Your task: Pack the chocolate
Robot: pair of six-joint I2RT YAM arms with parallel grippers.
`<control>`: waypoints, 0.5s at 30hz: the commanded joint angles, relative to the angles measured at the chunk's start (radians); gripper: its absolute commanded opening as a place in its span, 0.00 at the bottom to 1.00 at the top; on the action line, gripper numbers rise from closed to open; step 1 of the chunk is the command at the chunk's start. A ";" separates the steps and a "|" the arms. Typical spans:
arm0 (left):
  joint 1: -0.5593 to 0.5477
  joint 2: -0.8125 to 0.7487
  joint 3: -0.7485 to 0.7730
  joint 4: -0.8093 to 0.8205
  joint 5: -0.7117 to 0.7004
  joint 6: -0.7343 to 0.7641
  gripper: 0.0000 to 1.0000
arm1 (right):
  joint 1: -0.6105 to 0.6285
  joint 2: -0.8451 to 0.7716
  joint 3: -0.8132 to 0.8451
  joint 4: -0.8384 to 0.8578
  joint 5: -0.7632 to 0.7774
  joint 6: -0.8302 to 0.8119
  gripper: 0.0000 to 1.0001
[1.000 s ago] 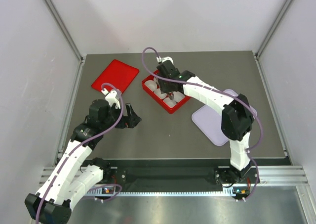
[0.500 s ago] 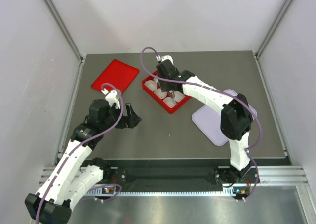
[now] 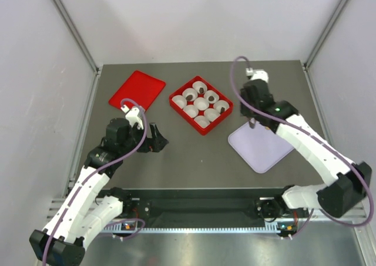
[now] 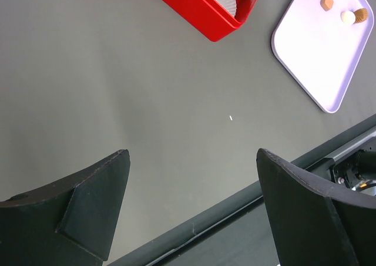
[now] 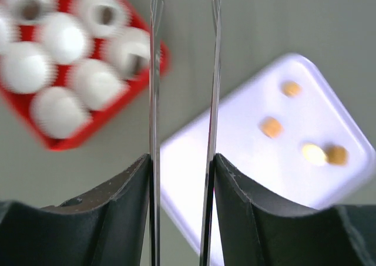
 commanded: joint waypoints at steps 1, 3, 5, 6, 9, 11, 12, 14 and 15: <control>-0.004 -0.003 -0.002 0.041 0.014 0.009 0.93 | -0.123 -0.128 -0.125 -0.039 -0.015 0.024 0.45; -0.004 -0.002 -0.002 0.041 0.015 0.009 0.93 | -0.206 -0.162 -0.179 -0.039 -0.041 0.010 0.45; -0.004 -0.002 -0.002 0.042 0.014 0.009 0.93 | -0.258 -0.183 -0.204 -0.035 -0.053 -0.006 0.45; -0.004 -0.003 -0.002 0.041 0.014 0.009 0.93 | -0.303 -0.183 -0.222 -0.029 -0.062 -0.014 0.46; -0.004 -0.003 -0.002 0.041 0.009 0.009 0.93 | -0.372 -0.162 -0.248 0.008 -0.111 -0.026 0.45; -0.004 -0.003 -0.002 0.042 0.008 0.009 0.93 | -0.395 -0.136 -0.258 0.030 -0.146 -0.030 0.43; -0.006 -0.003 -0.002 0.041 0.008 0.007 0.93 | -0.410 -0.127 -0.262 0.045 -0.153 -0.030 0.43; -0.004 -0.002 -0.002 0.041 0.005 0.007 0.93 | -0.424 -0.099 -0.268 0.059 -0.168 -0.022 0.43; -0.004 -0.002 -0.002 0.039 0.005 0.007 0.93 | -0.435 -0.091 -0.274 0.072 -0.173 -0.019 0.43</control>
